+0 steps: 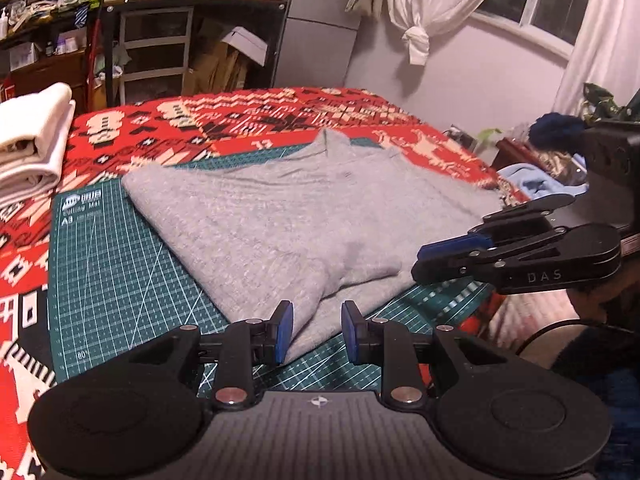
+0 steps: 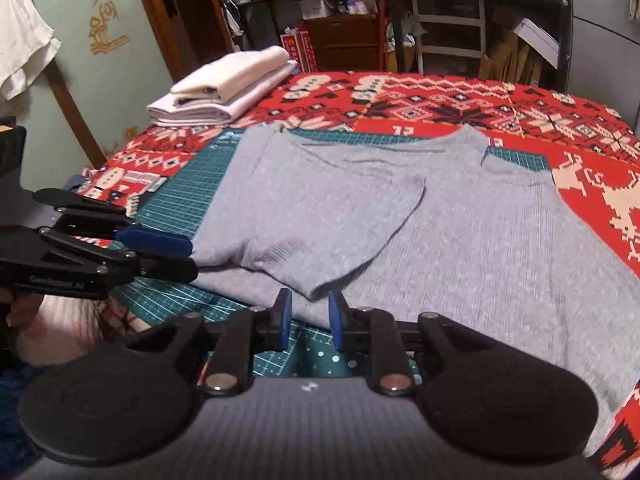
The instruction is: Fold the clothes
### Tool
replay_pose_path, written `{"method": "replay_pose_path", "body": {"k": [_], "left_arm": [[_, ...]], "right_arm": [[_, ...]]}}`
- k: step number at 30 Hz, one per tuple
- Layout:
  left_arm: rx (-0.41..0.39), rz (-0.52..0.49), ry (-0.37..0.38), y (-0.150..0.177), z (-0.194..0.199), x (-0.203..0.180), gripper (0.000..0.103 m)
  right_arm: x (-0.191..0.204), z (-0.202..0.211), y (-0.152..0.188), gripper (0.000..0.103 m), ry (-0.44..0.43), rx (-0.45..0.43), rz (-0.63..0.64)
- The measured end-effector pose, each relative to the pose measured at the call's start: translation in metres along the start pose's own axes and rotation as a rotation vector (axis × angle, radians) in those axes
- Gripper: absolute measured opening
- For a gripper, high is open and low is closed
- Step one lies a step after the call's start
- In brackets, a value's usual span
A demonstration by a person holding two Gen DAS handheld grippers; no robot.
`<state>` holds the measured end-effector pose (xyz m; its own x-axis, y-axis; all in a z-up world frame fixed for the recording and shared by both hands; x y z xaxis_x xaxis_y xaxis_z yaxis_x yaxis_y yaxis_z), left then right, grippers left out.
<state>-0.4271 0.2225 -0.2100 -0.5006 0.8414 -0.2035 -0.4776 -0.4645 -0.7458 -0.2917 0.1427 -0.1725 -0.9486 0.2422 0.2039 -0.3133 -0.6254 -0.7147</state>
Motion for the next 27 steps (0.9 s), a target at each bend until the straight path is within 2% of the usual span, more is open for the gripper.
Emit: {"method": "replay_pose_path", "body": {"k": [7,9,10,13,14,17,27], "left_arm": [[-0.003,-0.042,-0.067,0.006,-0.006,-0.002,0.025],[0.007,-0.058,-0.080,0.008,-0.008,-0.003,0.025],[0.007,-0.069,-0.088,0.009,-0.008,-0.004,0.025],[0.005,-0.081,-0.116,0.011,-0.007,-0.003,0.022],[0.005,-0.079,-0.124,0.011,-0.007,-0.002,0.014],[0.006,-0.062,-0.139,0.011,-0.003,0.003,0.006],[0.048,-0.076,-0.116,0.015,0.001,0.003,0.005]], "right_arm": [[0.000,-0.021,-0.003,0.020,-0.008,0.011,0.023],[0.001,-0.024,-0.003,0.004,-0.007,0.007,0.031],[0.001,-0.022,-0.004,0.002,-0.012,-0.002,0.025],[-0.004,-0.012,-0.011,0.001,-0.038,-0.029,-0.020],[-0.007,-0.008,-0.013,0.001,-0.048,-0.037,-0.040],[-0.015,0.000,-0.018,0.000,-0.076,-0.039,-0.101],[-0.029,-0.013,0.003,0.000,-0.053,0.062,-0.120]]}}
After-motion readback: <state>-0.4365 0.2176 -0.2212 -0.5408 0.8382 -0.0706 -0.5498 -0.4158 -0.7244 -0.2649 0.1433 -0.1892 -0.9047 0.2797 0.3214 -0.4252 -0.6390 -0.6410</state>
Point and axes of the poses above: each gripper's, at about its wrist camera, not at the fingertips, and z roughly against the way its jaws point, x to its left, y to its underside, the point moved 1 cm from there along -z, roughly the way its jaws point, and after that the axes turned 3 degrees about -x, right-handed, at the moved point
